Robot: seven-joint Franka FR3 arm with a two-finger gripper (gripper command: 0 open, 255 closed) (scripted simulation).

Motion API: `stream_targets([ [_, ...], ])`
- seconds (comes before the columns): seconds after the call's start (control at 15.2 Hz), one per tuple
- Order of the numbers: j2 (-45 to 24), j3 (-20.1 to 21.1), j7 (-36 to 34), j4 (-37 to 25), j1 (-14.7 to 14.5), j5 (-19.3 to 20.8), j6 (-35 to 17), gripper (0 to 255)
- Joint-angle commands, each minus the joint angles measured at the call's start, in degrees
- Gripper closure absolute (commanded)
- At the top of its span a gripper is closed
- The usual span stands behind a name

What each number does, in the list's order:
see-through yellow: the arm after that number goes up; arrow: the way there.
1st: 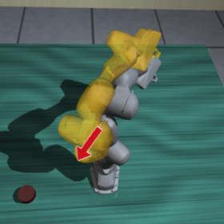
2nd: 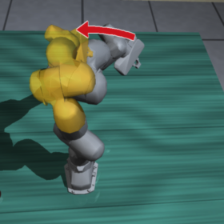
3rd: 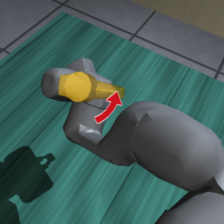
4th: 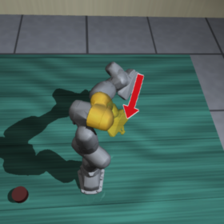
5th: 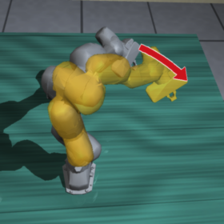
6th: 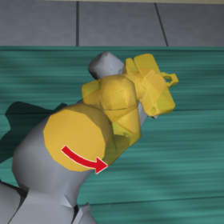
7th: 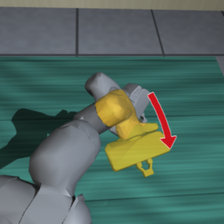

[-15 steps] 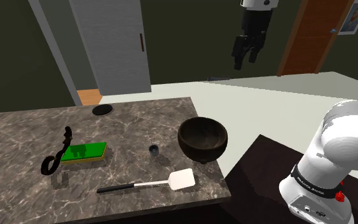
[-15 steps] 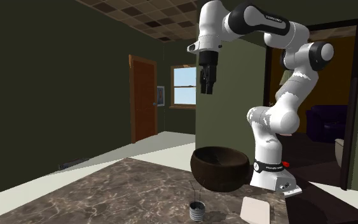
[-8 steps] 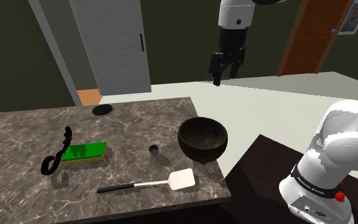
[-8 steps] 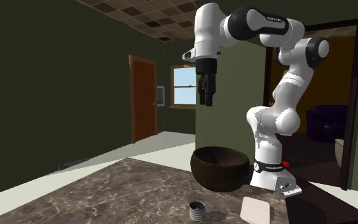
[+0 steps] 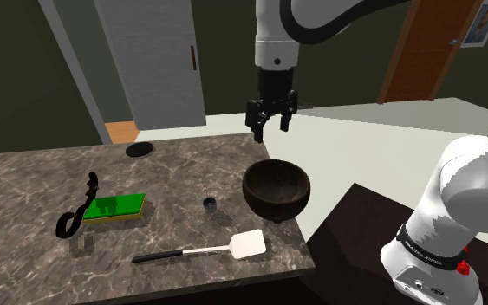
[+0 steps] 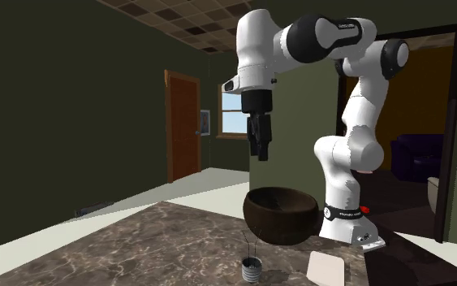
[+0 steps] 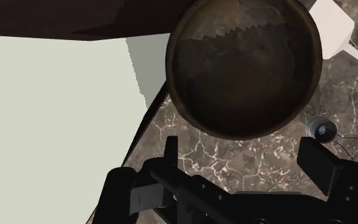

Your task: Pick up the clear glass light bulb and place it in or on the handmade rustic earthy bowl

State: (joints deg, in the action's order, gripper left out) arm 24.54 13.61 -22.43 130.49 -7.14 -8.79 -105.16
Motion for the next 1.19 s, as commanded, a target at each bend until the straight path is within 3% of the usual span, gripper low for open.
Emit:
stream_targets([
  [0.0,-3.1,1.72,-2.21,-1.11,-0.67,-0.91,-1.82,0],
  [0.86,-27.52,9.41,-14.7,-15.22,-4.47,0.09,-11.11,0],
  [1.12,-28.6,9.58,-14.9,-13.29,-4.79,0.33,-14.11,0],
])
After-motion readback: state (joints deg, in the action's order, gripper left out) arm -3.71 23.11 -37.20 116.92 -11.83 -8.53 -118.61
